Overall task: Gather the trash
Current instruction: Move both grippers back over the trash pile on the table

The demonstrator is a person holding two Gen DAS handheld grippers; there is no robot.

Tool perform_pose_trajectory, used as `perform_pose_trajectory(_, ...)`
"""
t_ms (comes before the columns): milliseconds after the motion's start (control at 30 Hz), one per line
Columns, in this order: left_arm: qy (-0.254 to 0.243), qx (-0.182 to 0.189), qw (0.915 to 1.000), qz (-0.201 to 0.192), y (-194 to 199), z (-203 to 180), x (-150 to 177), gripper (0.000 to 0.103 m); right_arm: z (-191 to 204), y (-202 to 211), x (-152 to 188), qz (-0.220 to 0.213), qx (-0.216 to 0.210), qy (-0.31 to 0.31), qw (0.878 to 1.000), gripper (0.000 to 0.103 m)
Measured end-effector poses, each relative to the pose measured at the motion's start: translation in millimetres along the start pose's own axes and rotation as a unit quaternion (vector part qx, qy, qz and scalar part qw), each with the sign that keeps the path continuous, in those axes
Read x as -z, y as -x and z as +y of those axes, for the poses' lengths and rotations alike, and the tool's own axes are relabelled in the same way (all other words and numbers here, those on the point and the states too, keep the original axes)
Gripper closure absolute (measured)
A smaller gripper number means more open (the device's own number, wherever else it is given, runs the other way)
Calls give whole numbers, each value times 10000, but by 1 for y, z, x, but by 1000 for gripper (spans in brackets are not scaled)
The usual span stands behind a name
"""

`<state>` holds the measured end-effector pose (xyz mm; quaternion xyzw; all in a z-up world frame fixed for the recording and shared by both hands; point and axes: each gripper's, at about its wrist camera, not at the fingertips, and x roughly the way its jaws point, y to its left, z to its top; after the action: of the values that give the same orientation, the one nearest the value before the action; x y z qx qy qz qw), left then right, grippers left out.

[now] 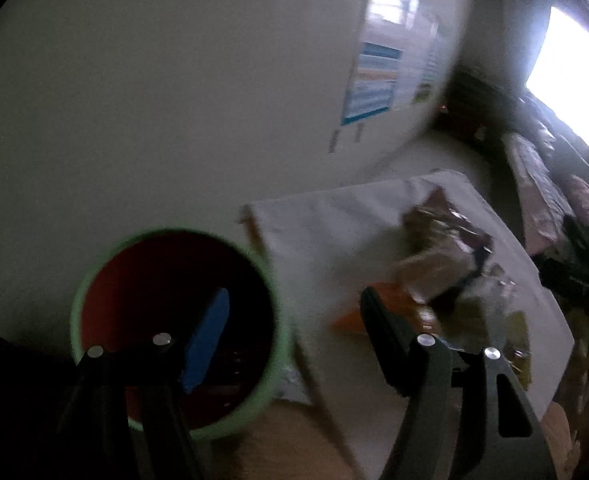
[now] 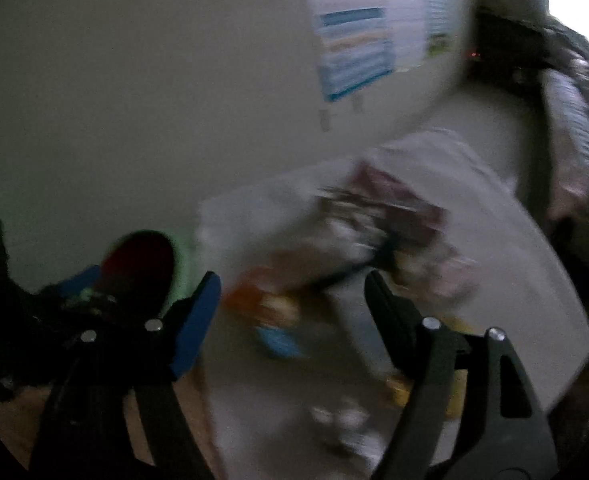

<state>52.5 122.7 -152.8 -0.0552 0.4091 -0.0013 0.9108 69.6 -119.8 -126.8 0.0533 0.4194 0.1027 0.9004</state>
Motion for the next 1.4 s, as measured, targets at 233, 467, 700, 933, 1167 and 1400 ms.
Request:
perform_pose_trajectory(233, -338, 58, 9994, 19, -5, -58, 12, 29, -91, 25, 48, 219, 746, -783, 9939, 25)
perform_pose_trajectory(467, -594, 107, 9980, 203, -9, -92, 23, 29, -133, 34, 77, 330, 726, -1296, 9884, 22)
perform_pose_trajectory(700, -724, 182, 9962, 444, -29, -110, 23, 29, -128, 34, 78, 263, 349, -1334, 9901, 22)
perform_pose_trajectory(933, -537, -54, 9944, 906, -77, -107, 17, 30, -131, 36, 80, 272, 317, -1420, 9890, 22)
perform_pose_trajectory(1167, -193, 74, 9902, 1380, -110, -95, 21, 35, -136, 35, 81, 286, 366, -1527, 9872, 22)
perform_pose_trajectory(1400, -320, 459, 9890, 1369, -107, -103, 18, 84, -135, 30, 82, 389, 343, -1533, 9868, 22)
